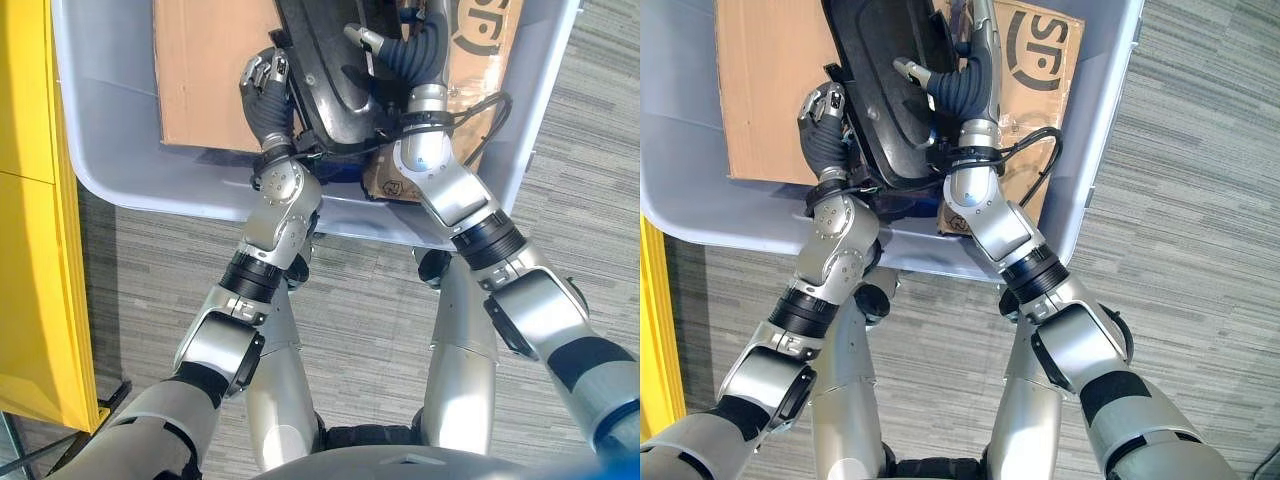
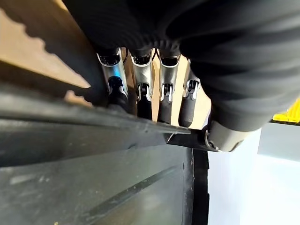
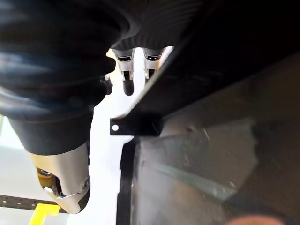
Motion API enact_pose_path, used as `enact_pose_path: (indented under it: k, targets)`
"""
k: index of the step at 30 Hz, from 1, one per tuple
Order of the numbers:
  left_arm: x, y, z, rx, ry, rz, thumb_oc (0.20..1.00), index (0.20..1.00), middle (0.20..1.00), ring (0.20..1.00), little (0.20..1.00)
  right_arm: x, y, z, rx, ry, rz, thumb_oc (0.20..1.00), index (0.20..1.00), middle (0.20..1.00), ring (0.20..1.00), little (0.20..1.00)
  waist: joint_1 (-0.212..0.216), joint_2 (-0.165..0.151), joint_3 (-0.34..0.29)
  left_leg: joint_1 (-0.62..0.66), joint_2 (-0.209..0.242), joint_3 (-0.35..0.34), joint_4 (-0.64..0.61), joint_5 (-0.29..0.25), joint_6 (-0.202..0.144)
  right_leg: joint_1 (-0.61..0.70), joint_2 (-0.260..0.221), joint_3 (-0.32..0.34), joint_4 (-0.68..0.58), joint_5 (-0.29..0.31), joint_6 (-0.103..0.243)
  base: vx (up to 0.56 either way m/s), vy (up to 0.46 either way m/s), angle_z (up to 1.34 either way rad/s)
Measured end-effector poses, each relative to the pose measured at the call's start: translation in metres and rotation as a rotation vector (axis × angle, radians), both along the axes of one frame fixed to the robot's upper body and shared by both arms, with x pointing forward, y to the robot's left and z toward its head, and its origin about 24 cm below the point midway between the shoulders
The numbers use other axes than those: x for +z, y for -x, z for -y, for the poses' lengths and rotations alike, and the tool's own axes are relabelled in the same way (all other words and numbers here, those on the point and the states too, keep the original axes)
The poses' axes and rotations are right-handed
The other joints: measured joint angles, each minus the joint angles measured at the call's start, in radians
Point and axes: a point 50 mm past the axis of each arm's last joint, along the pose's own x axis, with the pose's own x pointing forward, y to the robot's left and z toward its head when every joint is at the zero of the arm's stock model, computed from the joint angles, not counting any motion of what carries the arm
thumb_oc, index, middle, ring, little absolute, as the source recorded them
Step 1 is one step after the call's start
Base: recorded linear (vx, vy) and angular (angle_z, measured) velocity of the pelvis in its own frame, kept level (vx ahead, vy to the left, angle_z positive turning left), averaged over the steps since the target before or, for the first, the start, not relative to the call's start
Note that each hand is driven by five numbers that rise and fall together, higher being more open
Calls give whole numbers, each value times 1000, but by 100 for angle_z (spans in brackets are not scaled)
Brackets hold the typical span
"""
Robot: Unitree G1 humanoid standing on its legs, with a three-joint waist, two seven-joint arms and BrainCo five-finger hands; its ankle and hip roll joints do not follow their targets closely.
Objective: Move parts from the plastic box to the shelf.
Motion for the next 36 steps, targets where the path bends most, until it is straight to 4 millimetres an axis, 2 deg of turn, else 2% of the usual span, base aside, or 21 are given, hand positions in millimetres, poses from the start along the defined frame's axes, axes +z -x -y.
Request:
enact_pose_path:
  k: [3, 7, 11, 20, 27, 30, 36]
  targets:
    - [-9, 6, -7, 32, -35, 0, 200, 200, 200, 200, 200, -4, -1, 8, -26, -17, -24, 1000, 1000, 1000, 1000, 1000, 26, 0, 0, 13, -5, -8, -13, 8, -7, 13, 0, -6, -1, -6, -5, -12, -17, 6]
    - [-10, 12, -17, 70, -60, 23, 200, 200, 200, 200, 200, -6, -2, 12, -48, -23, -47, 1000, 1000, 1000, 1000, 1000, 42, 1, 0, 15, -12, -23, -31, 23, -16, 23, -5, -24, 4, -11, -11, -9, -9, 11]
    - [-8, 14, -20, 87, -102, 49, 200, 200, 200, 200, 200, -7, -4, 16, -58, -6, -62, 1000, 1000, 1000, 1000, 1000, 48, 1, 0, 18, -19, -35, -42, 33, -25, 32, -7, -31, 4, -17, -20, -1, 0, 6]
    - [-13, 21, -30, 97, -165, 65, 200, 200, 200, 200, 200, -13, -1, 18, 1, 65, -122, 1000, 1000, 1000, 1000, 1000, 50, 2, 1, 35, -21, -40, -43, 37, -28, 46, -11, -34, 14, -18, -19, 0, 0, 0]
    - [-13, 21, -36, 103, -193, 61, 200, 200, 200, 200, 200, -28, 1, 6, 161, 88, -272, 1000, 1000, 1000, 1000, 1000, 49, 1, 1, 44, -20, -52, -43, 37, -30, 71, -10, -49, 16, -28, -15, 6, -3, 3]
    - [-15, 20, -36, 99, -202, 48, 200, 200, 200, 200, 200, -45, -2, 0, 267, -13, -433, 1000, 1000, 1000, 1000, 1000, 54, 1, 1, 45, -20, -63, -39, 42, -23, 83, -11, -58, 21, -34, -16, 0, 0, 5]
    - [-25, 22, -40, 108, -215, 11, 200, 200, 200, 200, 200, -65, -4, -6, 367, -110, -575, 1000, 1000, 1000, 1000, 1000, 49, 1, 1, 82, -21, -65, -46, 41, -30, 118, -10, -60, 22, -36, -16, 0, 0, 0]
